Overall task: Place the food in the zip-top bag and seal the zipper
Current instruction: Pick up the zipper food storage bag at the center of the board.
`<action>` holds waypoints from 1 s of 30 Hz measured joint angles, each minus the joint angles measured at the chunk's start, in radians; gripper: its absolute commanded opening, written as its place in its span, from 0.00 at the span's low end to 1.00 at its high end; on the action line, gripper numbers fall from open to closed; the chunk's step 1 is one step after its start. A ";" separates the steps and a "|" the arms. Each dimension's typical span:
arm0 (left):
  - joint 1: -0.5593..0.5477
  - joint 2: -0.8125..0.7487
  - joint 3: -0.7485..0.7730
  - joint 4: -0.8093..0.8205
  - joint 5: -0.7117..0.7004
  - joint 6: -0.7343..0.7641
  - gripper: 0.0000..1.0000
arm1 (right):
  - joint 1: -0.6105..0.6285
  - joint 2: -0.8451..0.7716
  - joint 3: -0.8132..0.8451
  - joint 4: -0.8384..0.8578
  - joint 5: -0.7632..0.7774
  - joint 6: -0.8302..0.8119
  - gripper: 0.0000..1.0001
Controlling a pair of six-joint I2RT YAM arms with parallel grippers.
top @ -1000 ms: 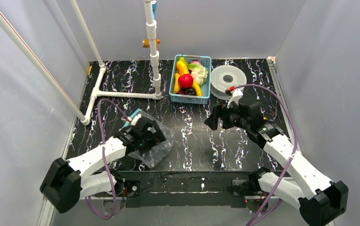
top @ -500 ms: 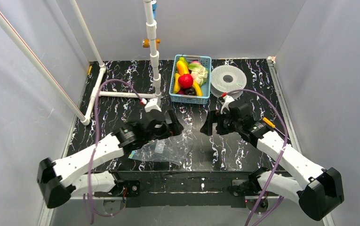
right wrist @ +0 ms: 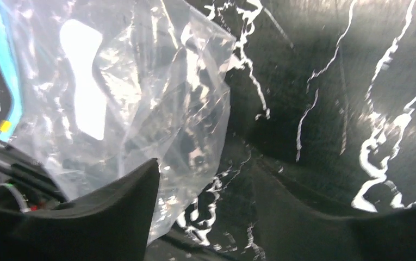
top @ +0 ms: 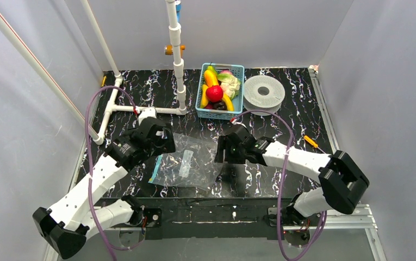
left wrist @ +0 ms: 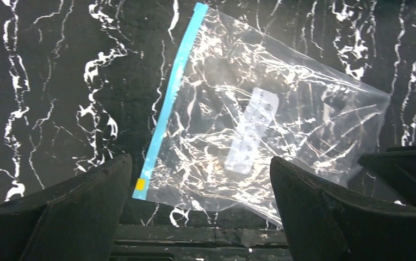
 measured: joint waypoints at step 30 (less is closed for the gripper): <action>0.238 0.490 0.055 0.426 0.502 0.408 0.98 | -0.210 -0.014 0.017 0.024 -0.169 -0.495 0.01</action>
